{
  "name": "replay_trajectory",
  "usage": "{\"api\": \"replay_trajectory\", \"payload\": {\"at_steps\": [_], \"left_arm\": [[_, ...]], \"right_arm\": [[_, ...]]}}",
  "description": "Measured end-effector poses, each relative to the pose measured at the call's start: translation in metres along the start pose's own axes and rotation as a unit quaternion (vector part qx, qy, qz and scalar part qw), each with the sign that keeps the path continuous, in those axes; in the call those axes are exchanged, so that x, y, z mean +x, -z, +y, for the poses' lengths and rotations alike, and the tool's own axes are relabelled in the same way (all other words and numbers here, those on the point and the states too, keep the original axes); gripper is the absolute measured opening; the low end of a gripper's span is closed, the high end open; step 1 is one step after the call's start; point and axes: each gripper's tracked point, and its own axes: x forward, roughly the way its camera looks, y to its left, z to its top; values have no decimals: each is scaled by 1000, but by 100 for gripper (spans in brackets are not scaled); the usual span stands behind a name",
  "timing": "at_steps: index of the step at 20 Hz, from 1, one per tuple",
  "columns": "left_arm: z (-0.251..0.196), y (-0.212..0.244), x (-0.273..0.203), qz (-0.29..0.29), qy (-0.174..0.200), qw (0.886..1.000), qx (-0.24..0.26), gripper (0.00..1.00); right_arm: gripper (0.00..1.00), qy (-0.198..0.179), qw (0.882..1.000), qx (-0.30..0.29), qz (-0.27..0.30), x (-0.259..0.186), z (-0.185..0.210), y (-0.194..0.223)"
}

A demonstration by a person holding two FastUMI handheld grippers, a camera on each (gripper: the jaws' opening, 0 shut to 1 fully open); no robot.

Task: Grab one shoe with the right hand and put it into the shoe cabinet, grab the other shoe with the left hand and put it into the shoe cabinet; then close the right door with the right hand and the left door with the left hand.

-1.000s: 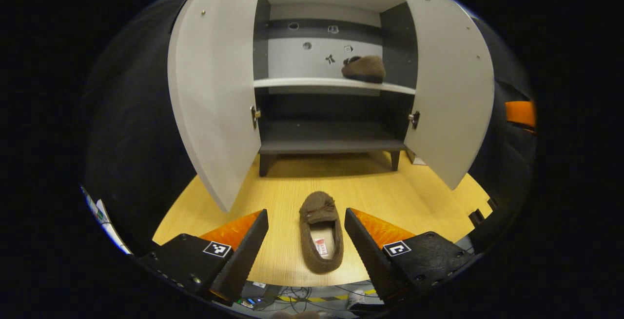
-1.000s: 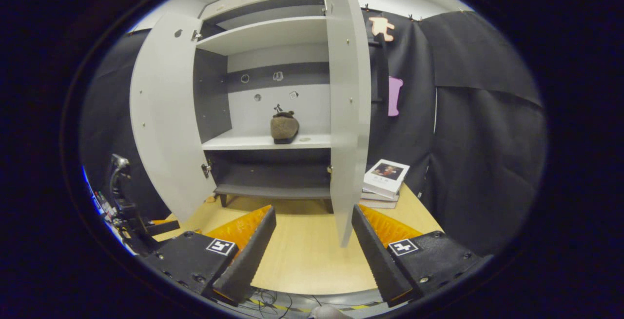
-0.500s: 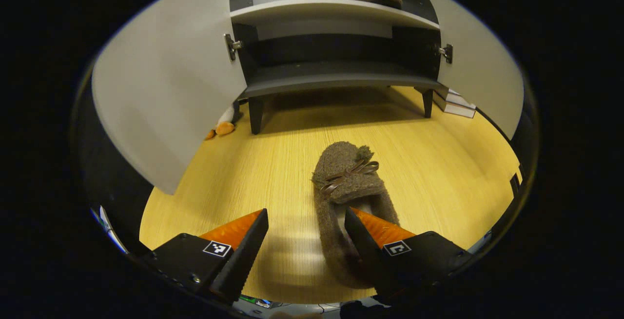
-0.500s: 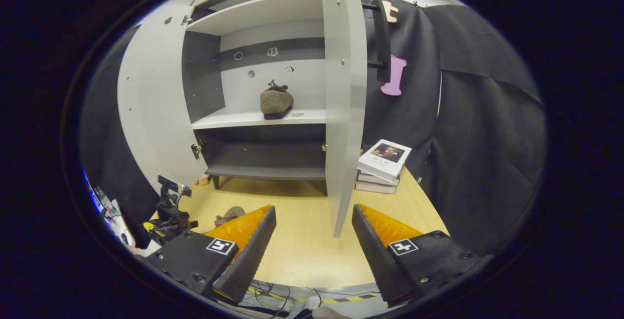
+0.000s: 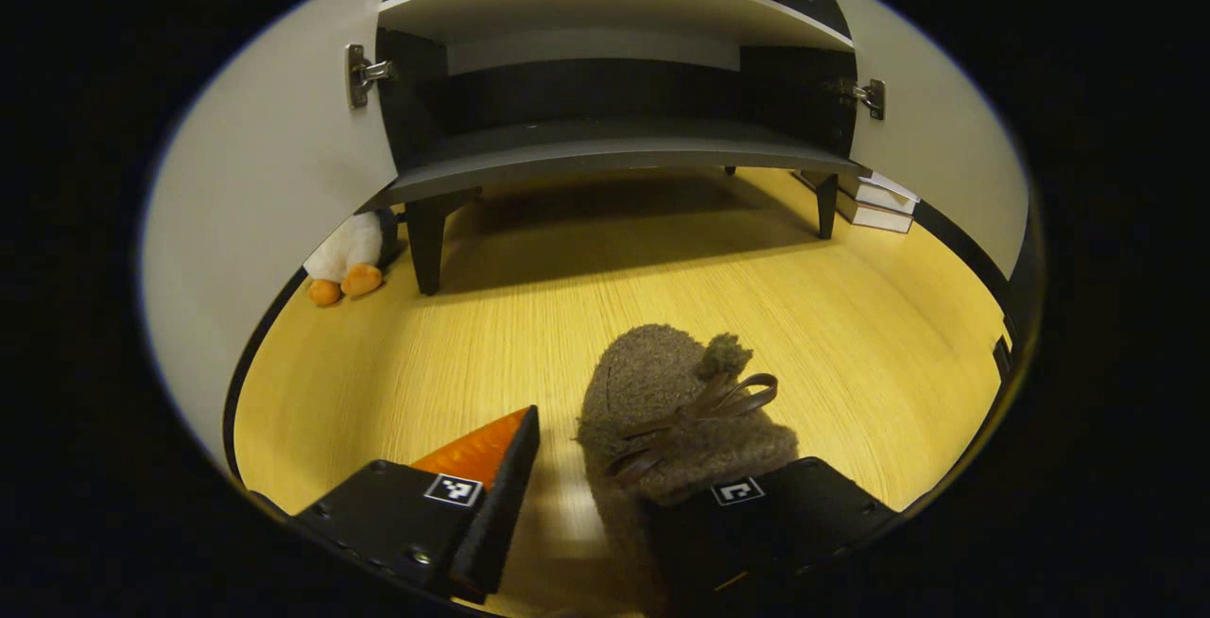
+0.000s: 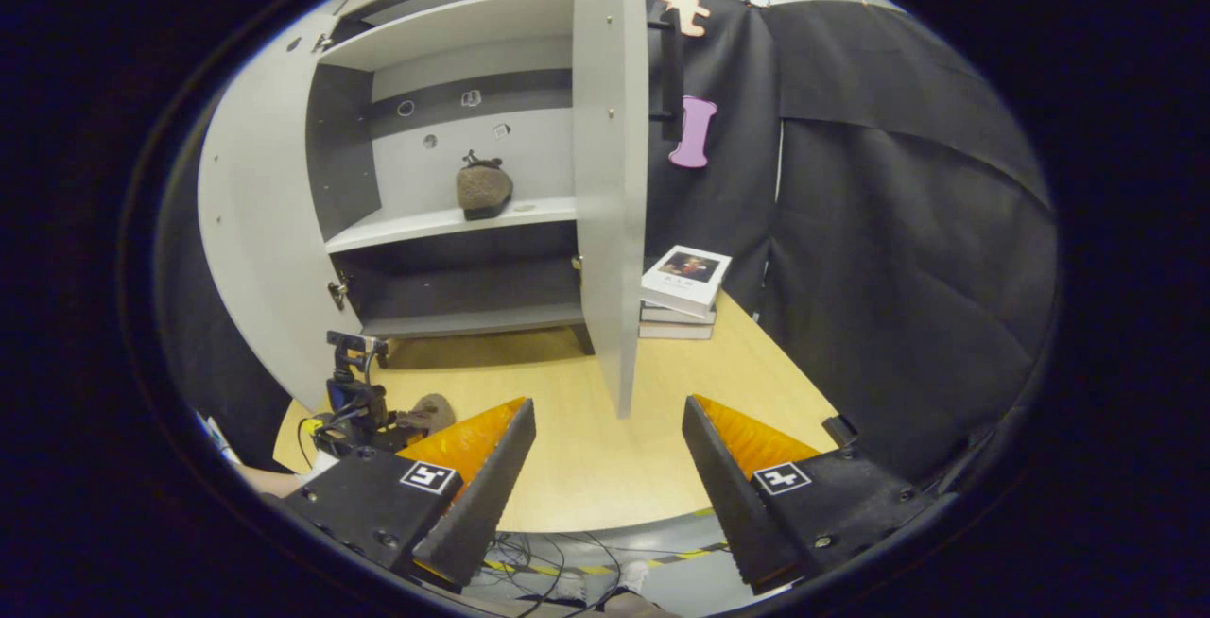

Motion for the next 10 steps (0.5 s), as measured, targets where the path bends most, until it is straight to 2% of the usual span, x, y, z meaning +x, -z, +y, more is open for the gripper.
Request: {"api": "replay_trajectory", "payload": {"at_steps": [1, 2, 5, 7, 10], "left_arm": [[-9, 1, 1, 1, 16, 1000, -3, 72], [-10, 1, 2, 1, 12, 1000, -2, 56], [4, 2, -2, 9, -10, 1000, -5, 27], [10, 2, -11, 16, -23, 999, -18, 12], [11, -17, -37, -3, -28, 999, -24, 12]], "right_arm": [[99, 6, 1000, 0, -5, -3, -3, -3], [99, 14, 1000, -2, -9, -4, -6, -4], [99, 11, 1000, -2, -20, -6, -8, -15], [99, 0, 1000, -5, -30, -6, -8, -23], [99, -27, 998, -17, -49, -7, 4, -37]]}}
